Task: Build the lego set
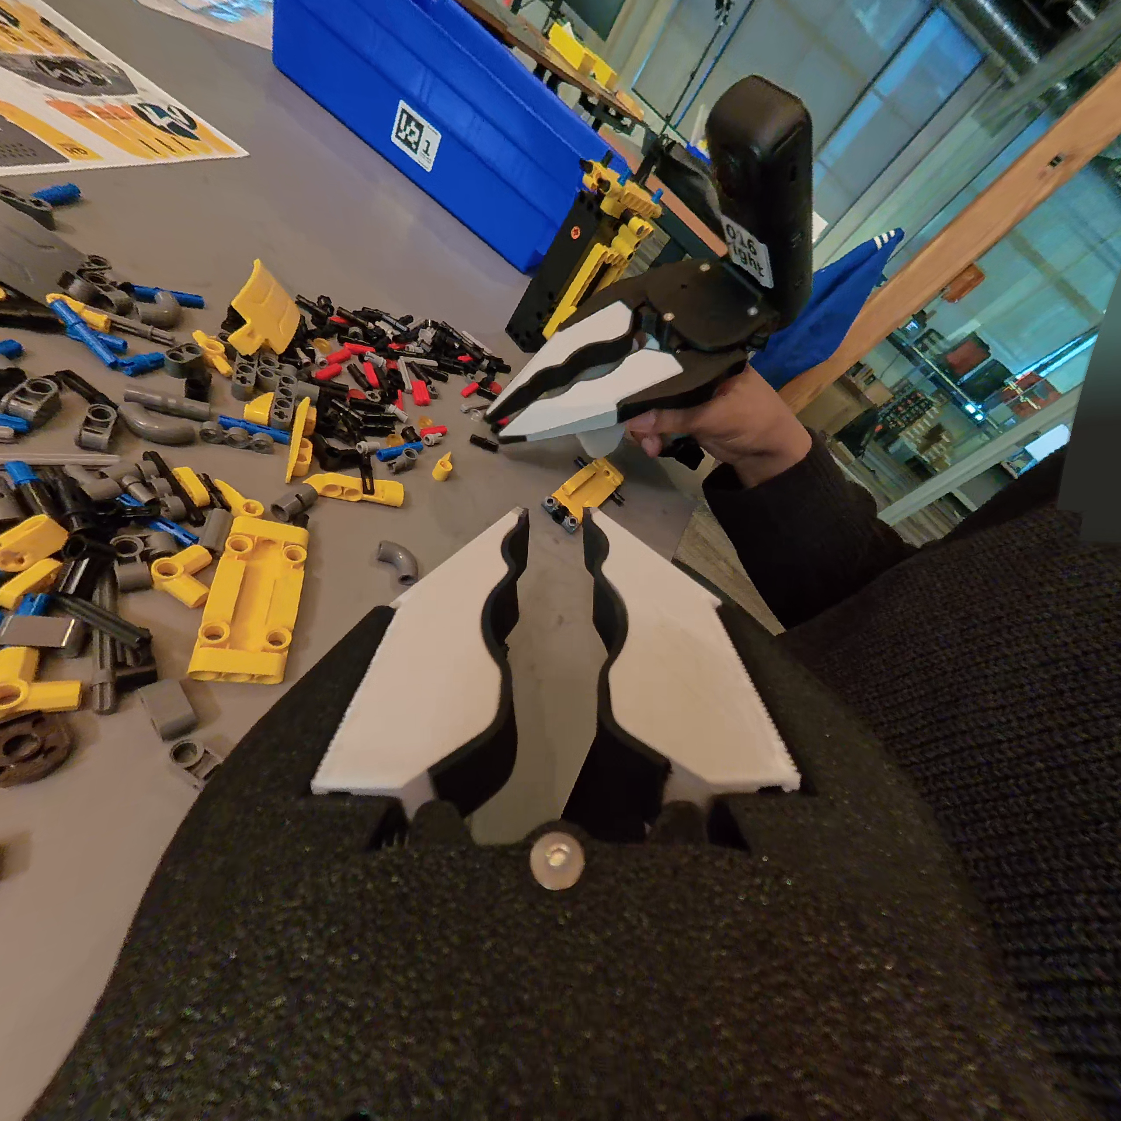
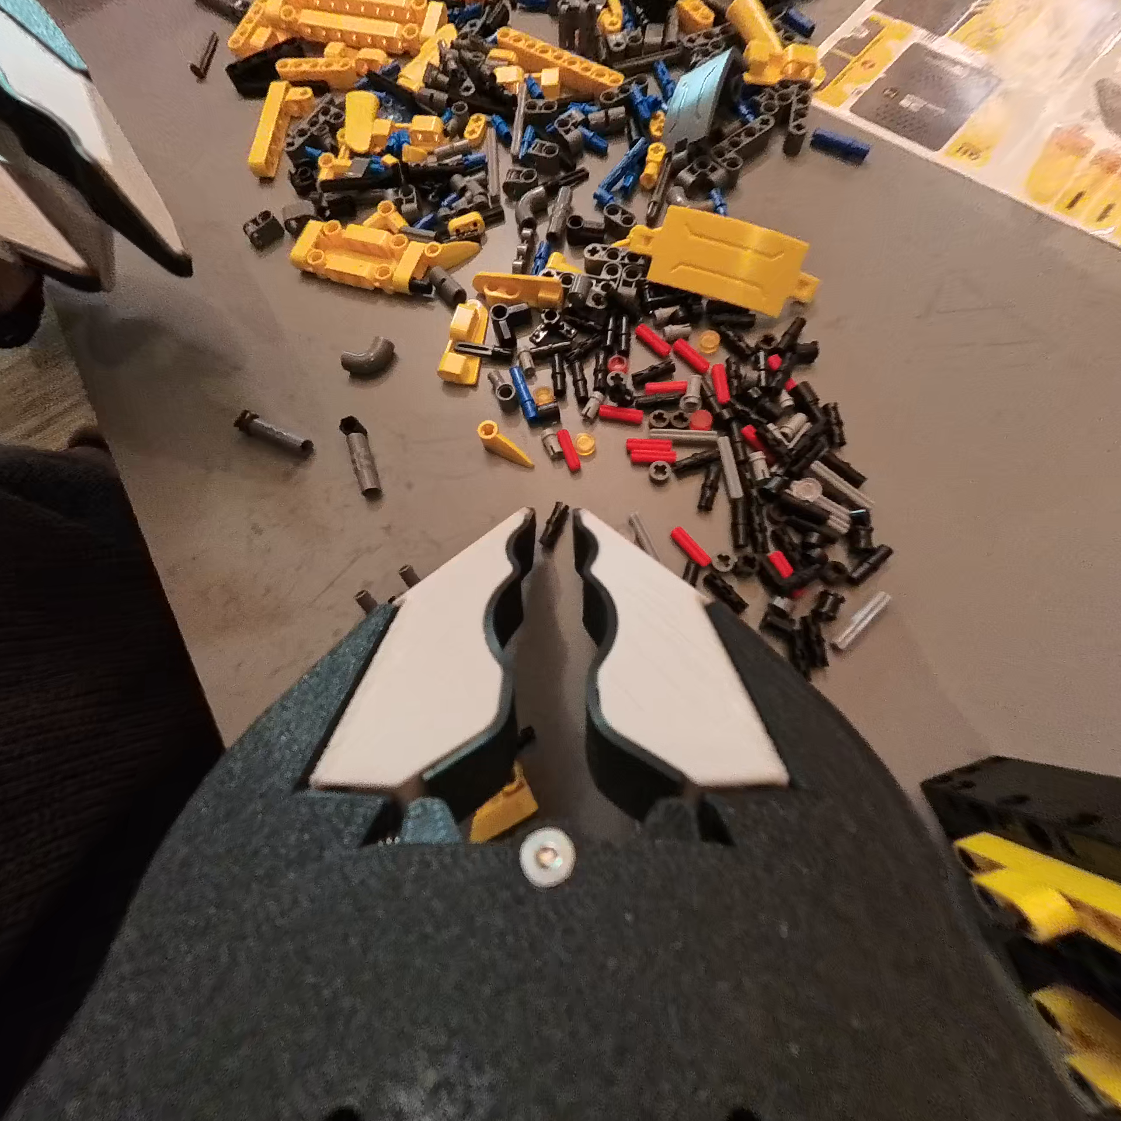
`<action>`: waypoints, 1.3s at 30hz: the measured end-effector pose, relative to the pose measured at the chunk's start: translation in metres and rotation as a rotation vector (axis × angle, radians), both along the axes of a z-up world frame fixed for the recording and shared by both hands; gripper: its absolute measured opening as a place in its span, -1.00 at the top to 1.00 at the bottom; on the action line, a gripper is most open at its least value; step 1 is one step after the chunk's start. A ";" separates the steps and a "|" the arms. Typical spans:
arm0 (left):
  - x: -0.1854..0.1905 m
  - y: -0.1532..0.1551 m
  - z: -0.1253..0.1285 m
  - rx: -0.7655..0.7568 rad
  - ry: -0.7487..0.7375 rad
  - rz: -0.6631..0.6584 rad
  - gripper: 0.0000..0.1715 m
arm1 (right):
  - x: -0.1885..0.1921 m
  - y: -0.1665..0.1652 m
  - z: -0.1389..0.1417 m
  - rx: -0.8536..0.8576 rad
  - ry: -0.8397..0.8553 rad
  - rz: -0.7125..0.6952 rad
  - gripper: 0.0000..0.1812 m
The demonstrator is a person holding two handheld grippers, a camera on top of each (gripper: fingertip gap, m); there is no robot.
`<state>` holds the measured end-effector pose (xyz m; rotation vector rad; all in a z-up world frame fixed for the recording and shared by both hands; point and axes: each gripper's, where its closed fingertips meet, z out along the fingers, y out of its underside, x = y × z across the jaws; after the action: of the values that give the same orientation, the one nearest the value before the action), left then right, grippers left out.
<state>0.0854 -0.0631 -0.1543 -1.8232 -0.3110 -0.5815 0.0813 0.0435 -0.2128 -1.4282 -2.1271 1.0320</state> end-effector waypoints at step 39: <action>-0.005 -0.012 -0.017 -0.092 0.203 -0.047 0.79 | 0.001 -0.070 0.000 0.220 0.045 0.053 0.84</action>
<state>0.0808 -0.0749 -0.1717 -1.9651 -0.1604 -0.4158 0.0824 -0.0269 -0.2125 -1.2398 -2.1798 0.8114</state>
